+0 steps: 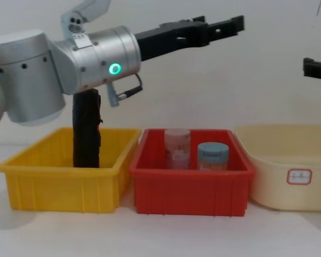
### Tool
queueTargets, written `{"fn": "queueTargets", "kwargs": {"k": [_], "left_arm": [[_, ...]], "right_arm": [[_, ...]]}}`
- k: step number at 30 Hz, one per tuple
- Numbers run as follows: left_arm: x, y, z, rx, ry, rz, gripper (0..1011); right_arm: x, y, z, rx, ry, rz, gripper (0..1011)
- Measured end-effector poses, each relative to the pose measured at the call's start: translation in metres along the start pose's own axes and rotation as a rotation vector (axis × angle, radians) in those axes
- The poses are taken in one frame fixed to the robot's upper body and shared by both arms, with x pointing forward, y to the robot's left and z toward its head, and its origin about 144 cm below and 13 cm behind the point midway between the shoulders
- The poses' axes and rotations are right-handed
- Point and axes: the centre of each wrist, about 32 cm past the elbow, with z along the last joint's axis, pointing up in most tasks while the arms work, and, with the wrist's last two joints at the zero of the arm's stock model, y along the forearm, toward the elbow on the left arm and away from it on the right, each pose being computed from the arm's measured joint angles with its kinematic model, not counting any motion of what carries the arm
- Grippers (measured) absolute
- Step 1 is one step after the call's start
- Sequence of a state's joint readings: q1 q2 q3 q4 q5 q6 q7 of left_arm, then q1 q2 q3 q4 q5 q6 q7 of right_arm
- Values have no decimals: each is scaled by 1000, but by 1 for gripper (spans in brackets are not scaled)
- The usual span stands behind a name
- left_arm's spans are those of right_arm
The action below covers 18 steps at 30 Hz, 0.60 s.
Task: Pick up the garbage bag with the one hand and transfer it to the other hand.
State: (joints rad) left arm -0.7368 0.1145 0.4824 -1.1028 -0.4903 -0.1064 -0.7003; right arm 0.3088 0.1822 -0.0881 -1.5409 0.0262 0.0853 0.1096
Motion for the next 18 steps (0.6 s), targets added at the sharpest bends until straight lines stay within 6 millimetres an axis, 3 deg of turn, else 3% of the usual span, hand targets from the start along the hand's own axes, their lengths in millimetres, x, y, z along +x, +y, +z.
{"fn": "queueTargets", "kwargs": {"k": [18], "left_arm": [[-18,66,18,-55,-167,221,1001]], "right_arm": [[-42,-23,2,-33,5,164,1000]]}}
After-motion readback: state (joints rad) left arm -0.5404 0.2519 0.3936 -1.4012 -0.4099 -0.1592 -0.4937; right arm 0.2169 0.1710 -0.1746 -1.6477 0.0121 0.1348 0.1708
